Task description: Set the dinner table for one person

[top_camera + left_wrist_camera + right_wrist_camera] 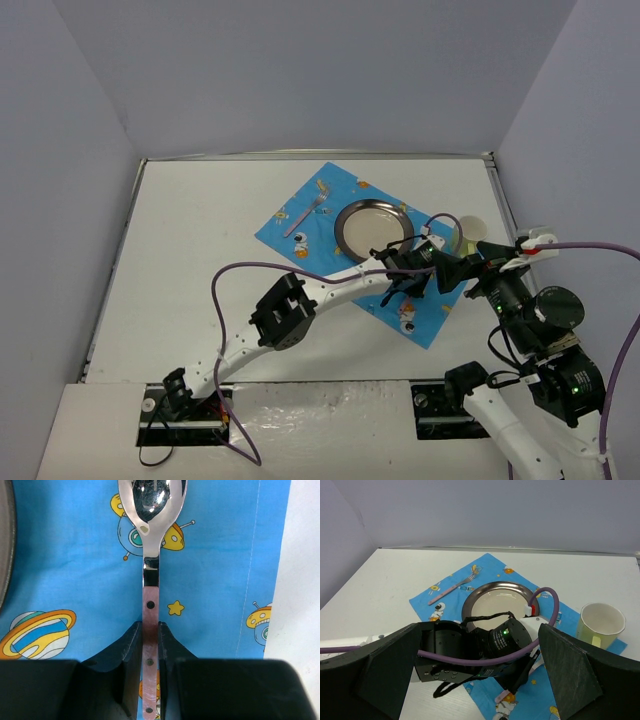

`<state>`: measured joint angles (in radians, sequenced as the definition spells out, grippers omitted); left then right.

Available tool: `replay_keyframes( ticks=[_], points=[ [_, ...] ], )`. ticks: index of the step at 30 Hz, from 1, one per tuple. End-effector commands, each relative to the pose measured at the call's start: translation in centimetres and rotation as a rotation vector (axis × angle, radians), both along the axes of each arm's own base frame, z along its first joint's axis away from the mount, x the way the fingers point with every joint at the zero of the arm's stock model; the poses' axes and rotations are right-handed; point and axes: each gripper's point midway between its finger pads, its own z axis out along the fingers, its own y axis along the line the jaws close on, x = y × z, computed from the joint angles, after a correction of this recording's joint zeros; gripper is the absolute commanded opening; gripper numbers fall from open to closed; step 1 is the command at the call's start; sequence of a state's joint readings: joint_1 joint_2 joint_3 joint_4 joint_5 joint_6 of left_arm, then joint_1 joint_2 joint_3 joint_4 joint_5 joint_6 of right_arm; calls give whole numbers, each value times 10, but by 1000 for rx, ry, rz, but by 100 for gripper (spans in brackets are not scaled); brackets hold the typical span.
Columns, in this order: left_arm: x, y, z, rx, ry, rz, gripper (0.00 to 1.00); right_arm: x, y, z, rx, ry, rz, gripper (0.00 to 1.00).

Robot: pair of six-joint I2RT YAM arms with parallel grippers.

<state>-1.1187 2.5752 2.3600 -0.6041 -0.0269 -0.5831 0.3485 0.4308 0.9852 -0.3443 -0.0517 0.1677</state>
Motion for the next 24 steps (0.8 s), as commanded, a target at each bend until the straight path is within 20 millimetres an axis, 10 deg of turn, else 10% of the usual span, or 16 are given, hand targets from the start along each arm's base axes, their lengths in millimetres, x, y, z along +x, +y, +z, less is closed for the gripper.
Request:
replay_keyframes(
  ticks=[1,14,24],
  points=[
    [-12,0,0,15,15,-9,0,1,2,19,33,-59,5,100],
    [-10,1,16,-23,2,28,50,0,1,22,34,-68,5,100],
    [-17,-7,107,-197,-66,7,71,-8,-9,49,0,-139,-24,100]
  ],
)
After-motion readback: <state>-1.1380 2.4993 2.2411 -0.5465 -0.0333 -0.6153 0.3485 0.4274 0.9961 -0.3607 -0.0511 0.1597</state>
